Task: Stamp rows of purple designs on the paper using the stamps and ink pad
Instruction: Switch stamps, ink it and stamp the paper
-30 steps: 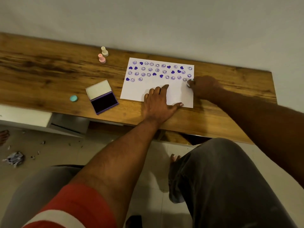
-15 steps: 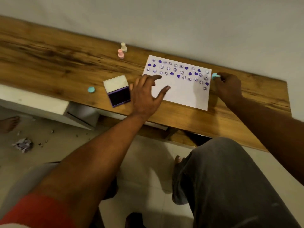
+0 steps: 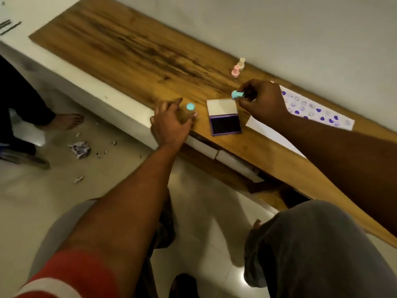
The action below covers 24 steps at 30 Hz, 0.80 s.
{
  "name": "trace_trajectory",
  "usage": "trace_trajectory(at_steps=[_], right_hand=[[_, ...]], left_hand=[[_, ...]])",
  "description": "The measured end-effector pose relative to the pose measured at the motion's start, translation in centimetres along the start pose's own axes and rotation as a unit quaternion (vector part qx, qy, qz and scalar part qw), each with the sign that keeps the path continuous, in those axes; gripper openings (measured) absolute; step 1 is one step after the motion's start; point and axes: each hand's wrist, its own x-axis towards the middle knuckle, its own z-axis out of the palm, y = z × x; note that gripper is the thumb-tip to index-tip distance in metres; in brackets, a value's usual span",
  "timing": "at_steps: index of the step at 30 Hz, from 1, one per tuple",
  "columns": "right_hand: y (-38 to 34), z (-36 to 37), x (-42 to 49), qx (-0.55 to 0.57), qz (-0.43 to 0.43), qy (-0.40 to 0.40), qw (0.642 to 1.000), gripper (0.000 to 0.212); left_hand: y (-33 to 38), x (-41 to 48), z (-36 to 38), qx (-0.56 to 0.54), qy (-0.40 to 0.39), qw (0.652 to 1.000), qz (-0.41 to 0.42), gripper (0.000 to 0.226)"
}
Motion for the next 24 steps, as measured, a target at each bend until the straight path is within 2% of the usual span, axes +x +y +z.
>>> trace_trajectory(at_steps=[2,6,9,14,24], right_hand=[[-2.0,2.2,1.2,-0.019,-0.030,-0.025,0.999,0.030],[-4.6,5.3,2.4,-0.055,-0.088,-0.071,0.992,0.028],[-5.6,6.6,3.2,-0.077,-0.102,-0.082,0.988,0.030],[-6.2,7.1,3.9,-0.134,-0.127,-0.099,0.978,0.028],[-6.5,8.2,4.3,-0.179,-0.119,-0.109,0.971,0.034]], left_hand=[[-0.3,0.2,0.4,0.017,-0.009,1.000,-0.009,0.069],[0.6,0.7,0.7,0.016,0.012,1.000,0.000,0.048],[1.1,0.9,0.7,-0.007,0.013,1.000,-0.009,0.041],[1.5,0.6,0.6,-0.032,0.008,0.999,-0.017,0.042],[1.7,0.6,0.6,-0.030,0.002,0.999,-0.036,0.046]])
